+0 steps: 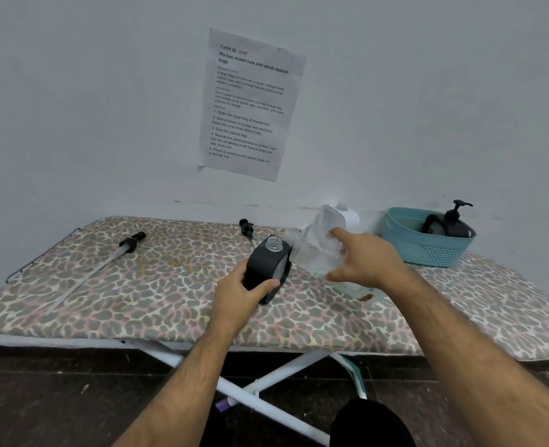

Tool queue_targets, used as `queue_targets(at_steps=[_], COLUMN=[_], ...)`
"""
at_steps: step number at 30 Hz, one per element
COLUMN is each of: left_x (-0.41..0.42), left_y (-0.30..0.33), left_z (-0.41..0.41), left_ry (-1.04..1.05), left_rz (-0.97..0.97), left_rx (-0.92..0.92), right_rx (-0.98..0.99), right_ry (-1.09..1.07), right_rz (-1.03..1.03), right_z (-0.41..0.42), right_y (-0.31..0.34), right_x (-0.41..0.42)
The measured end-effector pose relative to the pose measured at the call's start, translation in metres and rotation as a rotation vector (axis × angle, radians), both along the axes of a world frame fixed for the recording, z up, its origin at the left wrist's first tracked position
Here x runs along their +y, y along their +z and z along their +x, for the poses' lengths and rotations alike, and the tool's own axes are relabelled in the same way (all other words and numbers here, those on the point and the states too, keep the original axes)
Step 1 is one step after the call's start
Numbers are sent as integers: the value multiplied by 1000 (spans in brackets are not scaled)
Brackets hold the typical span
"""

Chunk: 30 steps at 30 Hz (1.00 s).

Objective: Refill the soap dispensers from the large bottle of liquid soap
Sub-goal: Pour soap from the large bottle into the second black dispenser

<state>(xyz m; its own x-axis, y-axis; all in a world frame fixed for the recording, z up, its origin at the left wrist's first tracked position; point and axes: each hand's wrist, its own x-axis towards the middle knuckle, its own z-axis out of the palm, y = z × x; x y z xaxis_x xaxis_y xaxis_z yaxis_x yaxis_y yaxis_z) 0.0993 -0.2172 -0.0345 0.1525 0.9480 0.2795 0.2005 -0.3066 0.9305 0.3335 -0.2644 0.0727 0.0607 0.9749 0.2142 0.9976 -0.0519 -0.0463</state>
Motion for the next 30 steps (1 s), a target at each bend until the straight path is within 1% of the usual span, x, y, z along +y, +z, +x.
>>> queue_targets(at_steps=[14,30], left_x=[3,3], left_y=[-3,-2], left_z=[-2,-2], left_ry=[-14,-10], left_rz=[-18,-25], left_rx=[2,2], right_rx=[-131,-200], right_ry=[18,32], right_rz=[4,-56], right_z=[-6,-13], right_y=[16,37], right_x=[5,7])
